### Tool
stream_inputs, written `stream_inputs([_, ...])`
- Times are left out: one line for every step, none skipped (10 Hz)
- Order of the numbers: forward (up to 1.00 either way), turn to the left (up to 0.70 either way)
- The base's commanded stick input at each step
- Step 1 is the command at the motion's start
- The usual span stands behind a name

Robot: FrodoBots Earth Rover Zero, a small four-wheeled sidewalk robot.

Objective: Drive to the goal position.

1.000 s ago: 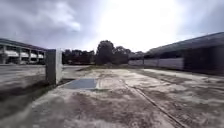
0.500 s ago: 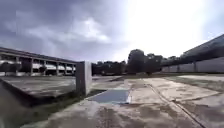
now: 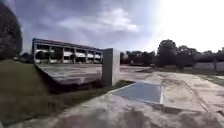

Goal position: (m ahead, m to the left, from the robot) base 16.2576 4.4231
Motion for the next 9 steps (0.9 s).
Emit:
stream_inputs([0.0, 0.0])
stream_inputs([-0.38, 0.0])
stream_inputs([-0.7, 0.0])
stream_inputs([-0.7, 0.0])
stream_inputs([-0.7, 0.0])
stream_inputs([-0.7, 0.0])
stream_inputs([-0.67, 0.0])
stream_inputs([0.0, 0.0])
stream_inputs([0.0, 0.0])
